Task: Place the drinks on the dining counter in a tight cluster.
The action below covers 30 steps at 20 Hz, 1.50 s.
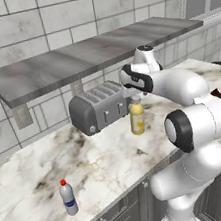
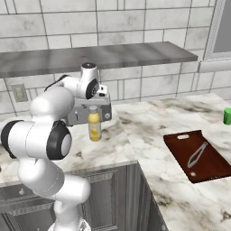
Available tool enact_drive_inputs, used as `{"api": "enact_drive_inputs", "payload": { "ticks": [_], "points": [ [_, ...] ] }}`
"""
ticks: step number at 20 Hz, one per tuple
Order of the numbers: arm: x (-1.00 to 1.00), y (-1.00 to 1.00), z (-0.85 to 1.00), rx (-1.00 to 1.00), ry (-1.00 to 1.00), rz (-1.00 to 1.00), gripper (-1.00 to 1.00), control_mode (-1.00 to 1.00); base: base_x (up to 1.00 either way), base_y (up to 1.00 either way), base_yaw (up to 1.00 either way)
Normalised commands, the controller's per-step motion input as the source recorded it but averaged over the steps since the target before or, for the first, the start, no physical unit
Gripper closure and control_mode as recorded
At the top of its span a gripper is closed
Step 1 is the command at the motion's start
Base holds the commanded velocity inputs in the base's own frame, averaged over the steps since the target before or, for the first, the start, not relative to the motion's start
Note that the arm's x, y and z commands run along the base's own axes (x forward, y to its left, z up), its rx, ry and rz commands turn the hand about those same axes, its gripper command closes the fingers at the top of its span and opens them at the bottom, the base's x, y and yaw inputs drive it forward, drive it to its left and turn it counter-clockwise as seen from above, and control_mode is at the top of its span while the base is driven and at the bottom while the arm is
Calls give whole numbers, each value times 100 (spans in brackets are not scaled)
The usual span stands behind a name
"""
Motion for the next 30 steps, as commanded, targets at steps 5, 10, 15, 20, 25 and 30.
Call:
{"api": "enact_drive_inputs", "payload": {
  "ticks": [5, 10, 15, 20, 25, 30],
  "points": [
    [0, 0, -12, 0, 0, 0, -100, -100, 0, 0, 0],
    [0, 0, -9, 0, 0, 0, -100, -100, 0, 0, 0],
    [0, 0, -5, 0, 0, 0, -100, -100, 0, 0, 0],
    [8, 0, -1, 0, 0, 0, -100, -100, 0, 0, 0],
    [4, 1, -4, 0, 0, 0, -100, -100, 0, 0, 0],
    [0, 0, -8, 0, 0, 0, -100, -100, 0, 0, 0]
  ]
}}
